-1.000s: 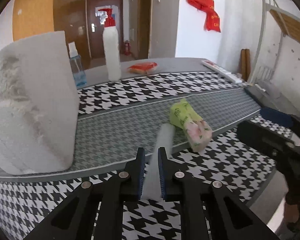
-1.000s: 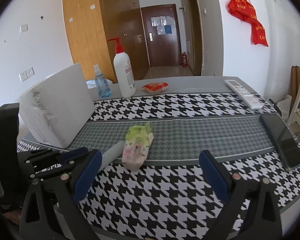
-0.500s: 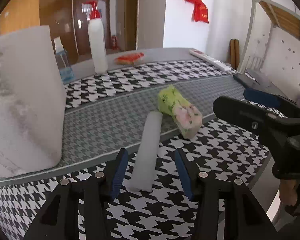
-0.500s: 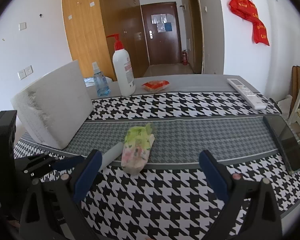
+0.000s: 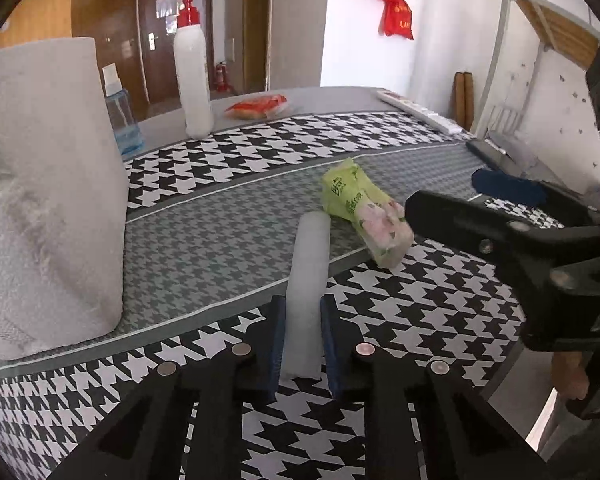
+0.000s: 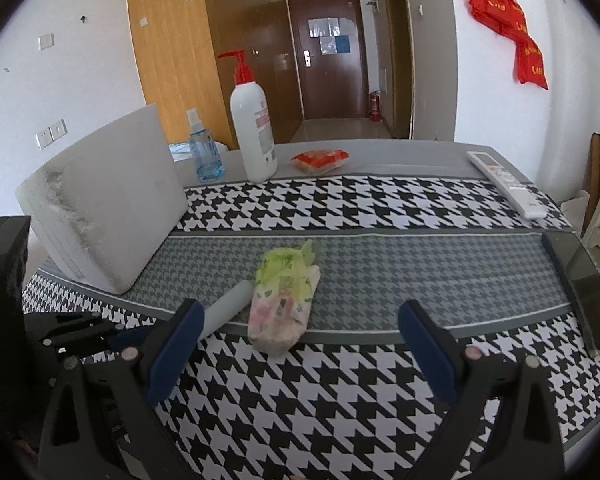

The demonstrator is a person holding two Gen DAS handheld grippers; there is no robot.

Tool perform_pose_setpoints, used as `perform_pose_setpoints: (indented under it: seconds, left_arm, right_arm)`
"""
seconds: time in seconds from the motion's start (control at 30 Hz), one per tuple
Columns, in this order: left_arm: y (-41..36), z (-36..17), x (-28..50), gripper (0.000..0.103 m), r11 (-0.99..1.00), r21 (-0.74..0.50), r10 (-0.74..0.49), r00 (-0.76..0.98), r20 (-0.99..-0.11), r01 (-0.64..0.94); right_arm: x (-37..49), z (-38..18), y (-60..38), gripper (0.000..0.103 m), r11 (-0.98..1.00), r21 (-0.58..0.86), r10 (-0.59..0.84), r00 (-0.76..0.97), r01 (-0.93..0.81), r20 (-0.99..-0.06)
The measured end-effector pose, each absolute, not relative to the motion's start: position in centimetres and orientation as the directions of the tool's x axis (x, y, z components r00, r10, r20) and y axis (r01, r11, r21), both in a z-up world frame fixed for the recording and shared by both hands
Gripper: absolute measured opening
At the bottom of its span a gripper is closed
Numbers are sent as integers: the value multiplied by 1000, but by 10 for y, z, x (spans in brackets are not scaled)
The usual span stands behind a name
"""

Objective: Organize soft objects
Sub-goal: 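Close the right gripper on the wipes pack while the left lifts the foam stick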

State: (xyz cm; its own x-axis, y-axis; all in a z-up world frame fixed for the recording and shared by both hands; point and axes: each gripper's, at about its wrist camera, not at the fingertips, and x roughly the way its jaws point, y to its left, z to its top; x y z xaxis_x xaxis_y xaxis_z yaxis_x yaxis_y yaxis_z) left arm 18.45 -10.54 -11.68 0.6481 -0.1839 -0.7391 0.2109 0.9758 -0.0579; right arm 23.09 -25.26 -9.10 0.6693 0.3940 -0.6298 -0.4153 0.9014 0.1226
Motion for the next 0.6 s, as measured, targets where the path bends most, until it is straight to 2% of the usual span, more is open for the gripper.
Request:
perform_pose_setpoints:
  seconds: [0.6]
  left_arm:
    - [-87,-105,179,18,982,-56,-166,697,-697,178]
  right_arm:
    - [245,-104,-235,99,894,118,391,626,-431,-675]
